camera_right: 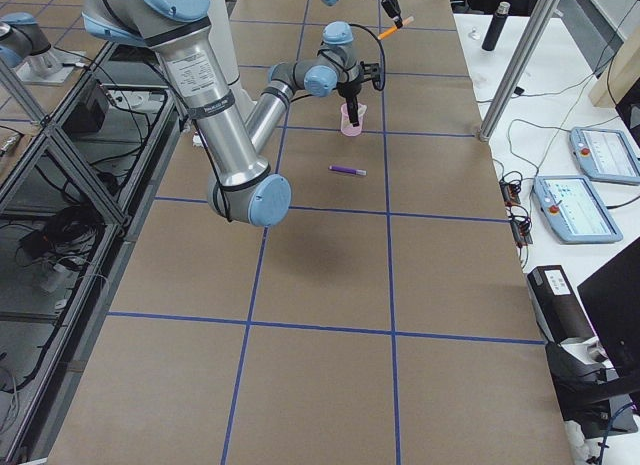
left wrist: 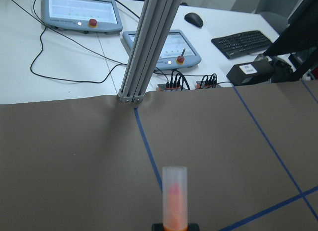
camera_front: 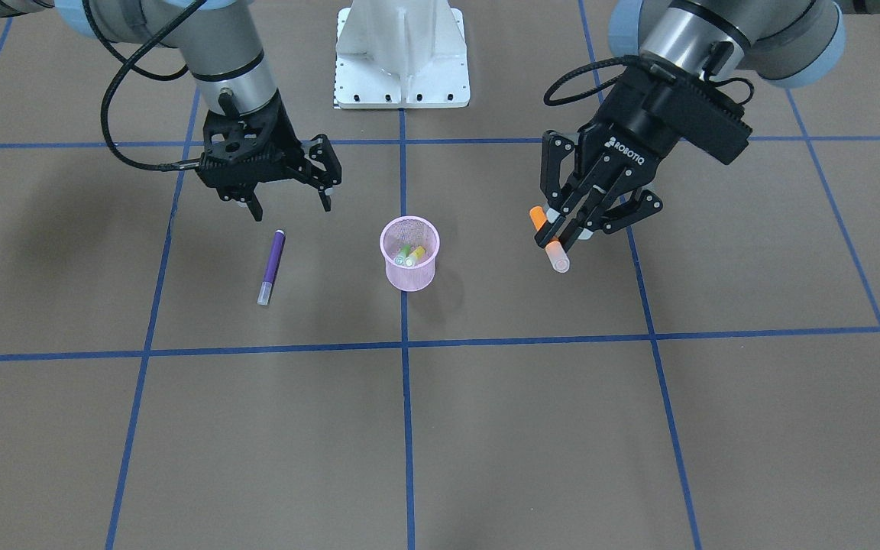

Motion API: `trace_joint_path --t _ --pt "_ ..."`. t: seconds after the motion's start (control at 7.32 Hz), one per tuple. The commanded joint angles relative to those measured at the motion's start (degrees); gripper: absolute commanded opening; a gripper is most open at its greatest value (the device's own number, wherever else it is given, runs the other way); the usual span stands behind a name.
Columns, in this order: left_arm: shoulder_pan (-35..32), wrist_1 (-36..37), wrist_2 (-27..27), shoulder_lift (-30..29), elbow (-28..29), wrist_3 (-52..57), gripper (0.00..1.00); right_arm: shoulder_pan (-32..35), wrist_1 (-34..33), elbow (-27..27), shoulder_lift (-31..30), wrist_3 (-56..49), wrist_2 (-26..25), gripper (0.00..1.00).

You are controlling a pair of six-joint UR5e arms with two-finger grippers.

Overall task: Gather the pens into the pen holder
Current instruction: 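Bring orange marker over cup while right gripper descends to purple marker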

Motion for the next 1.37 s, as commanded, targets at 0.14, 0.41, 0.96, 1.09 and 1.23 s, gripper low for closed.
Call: trace_joint_path --t 0.14,0.41,0.96,1.09,1.23 --pt "13.1 -19.4 21.5 2.3 6.0 -6.4 0.00 2.1 -2.5 -3.6 -0.6 0.7 5.7 1.00" --pt "14.5 -20.7 23.8 3.5 5.8 -6.5 0.00 4.5 -1.6 -8.9 -0.4 1.9 10.4 1.00" --pt "17.2 -20.9 26.2 3.7 7.2 -6.3 0.00 2.7 12.0 -21.2 -0.5 4.6 9.9 0.99" --pt "17.5 -20.9 26.2 4.3 7.2 -6.2 0.00 2.2 12.0 -22.2 -0.7 4.3 9.8 0.99" --pt "18.7 -20.8 26.6 4.4 7.2 -6.2 0.00 1.7 12.1 -23.1 -0.6 4.0 9.8 0.99"
